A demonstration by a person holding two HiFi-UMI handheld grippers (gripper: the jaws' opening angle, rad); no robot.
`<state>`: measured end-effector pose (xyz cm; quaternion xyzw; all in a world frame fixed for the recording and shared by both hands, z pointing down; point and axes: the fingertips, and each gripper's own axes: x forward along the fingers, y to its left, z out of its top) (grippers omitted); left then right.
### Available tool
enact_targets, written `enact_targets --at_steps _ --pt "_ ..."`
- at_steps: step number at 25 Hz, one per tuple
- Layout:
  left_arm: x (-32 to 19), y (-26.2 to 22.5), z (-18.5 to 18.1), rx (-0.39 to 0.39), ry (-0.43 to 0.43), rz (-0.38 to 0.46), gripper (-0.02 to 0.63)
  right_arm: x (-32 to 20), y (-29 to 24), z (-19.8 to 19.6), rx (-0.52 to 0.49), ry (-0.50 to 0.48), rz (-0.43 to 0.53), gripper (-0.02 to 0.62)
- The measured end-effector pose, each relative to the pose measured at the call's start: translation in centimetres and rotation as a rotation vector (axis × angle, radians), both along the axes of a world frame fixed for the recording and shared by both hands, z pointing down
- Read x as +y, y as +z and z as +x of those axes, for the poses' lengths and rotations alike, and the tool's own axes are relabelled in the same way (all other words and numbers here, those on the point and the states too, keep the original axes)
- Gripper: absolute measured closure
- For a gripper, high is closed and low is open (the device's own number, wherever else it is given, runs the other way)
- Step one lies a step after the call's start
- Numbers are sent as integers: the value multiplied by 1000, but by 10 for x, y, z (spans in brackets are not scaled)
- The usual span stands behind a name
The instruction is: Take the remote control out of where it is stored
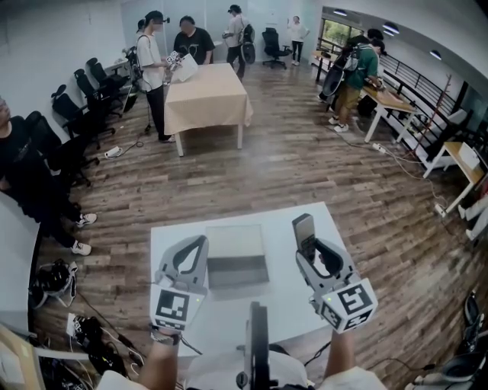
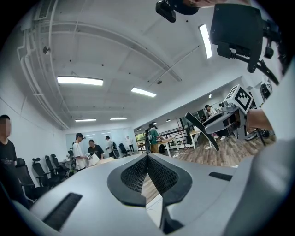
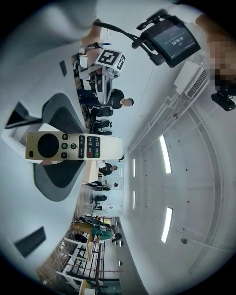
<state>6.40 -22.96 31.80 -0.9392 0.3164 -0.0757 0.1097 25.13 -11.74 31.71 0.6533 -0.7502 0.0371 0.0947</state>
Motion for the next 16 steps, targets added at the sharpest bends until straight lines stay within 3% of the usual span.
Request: enact_targets --at_steps 16 --pt "5 1 0 5 -6 0 607 5 -2 -2 -6 -10 15 413"
